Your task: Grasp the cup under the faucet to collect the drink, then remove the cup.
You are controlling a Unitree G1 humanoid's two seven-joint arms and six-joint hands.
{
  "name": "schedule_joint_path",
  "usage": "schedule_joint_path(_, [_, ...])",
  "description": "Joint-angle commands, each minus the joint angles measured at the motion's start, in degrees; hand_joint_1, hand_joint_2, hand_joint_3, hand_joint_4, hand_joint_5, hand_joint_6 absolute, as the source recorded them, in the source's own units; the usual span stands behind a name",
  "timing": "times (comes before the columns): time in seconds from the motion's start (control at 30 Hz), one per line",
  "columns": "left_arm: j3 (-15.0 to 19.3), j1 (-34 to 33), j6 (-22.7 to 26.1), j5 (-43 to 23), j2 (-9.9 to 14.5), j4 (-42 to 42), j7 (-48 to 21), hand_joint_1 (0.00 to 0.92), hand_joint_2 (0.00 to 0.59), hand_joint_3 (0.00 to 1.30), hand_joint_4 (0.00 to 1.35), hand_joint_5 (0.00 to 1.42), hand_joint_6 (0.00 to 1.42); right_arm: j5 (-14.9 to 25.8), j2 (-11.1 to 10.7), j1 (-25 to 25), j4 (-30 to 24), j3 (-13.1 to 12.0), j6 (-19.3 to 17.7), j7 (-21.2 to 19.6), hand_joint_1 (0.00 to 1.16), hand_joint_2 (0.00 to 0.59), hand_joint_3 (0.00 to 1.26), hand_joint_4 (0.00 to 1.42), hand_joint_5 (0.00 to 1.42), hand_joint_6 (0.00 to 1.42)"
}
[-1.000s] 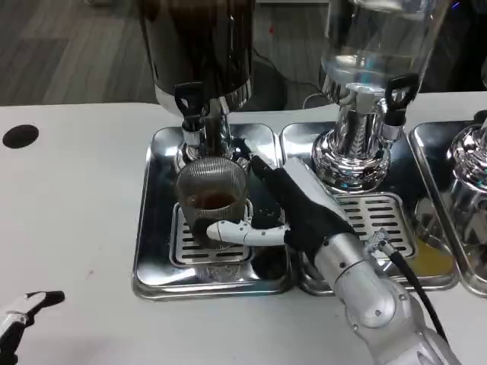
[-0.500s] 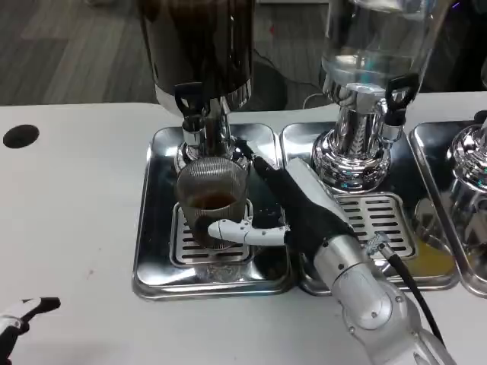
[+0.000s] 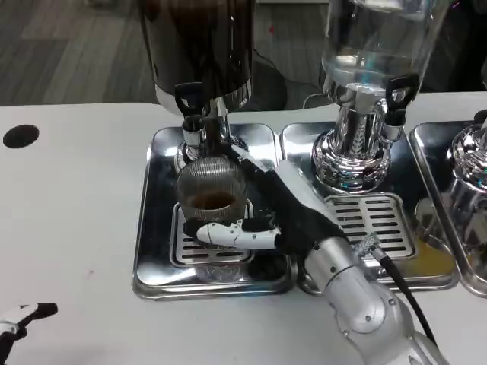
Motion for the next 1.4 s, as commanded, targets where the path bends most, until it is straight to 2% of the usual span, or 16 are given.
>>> schedule_joint_path(0.03, [0.5,1.2,-1.0,-0.4,-0.1,0.4,-0.5,0.000,0.095,0.33,0.27,0.34,0.59,0.4,0.8,-0.3,1.4,0.3,-1.5,-0.5,0.63,0.084,0.08,0.09,0.10,0.00])
schedule_joint_path(0.5, [1.2,3.5,-2.1,-1.0,-0.7,0.1,-0.4,0.000,0.097,0.35,0.29,0.38,0.60,0.1,2.0,-0.5,3.1,-0.1,-2.5,-2.3,0.64,0.086,0.08,0.09,0.10,0.00])
schedule_joint_path(0.9, [1.9,4.7,-2.9,-1.1,-1.5,-0.1,-0.7,0.000,0.101,0.36,0.30,0.38,0.60,0.7,2.1,0.6,2.9,-0.8,-2.9,-4.4,0.65,0.084,0.17,0.18,0.16,0.02])
schedule_joint_path(1.1, [2.0,4.9,-2.9,-1.5,-1.9,-0.4,-1.3,0.000,0.109,0.37,0.31,0.39,0.60,1.5,1.8,0.8,3.0,-0.9,-2.6,-3.1,0.64,0.086,0.16,0.17,0.16,0.03])
schedule_joint_path(1.4, [2.2,4.9,-2.8,-1.5,-2.3,-0.5,-2.0,0.000,0.116,0.38,0.31,0.39,0.61,2.5,1.0,1.0,3.2,-1.2,-3.3,-2.3,0.64,0.087,0.23,0.21,0.18,0.04])
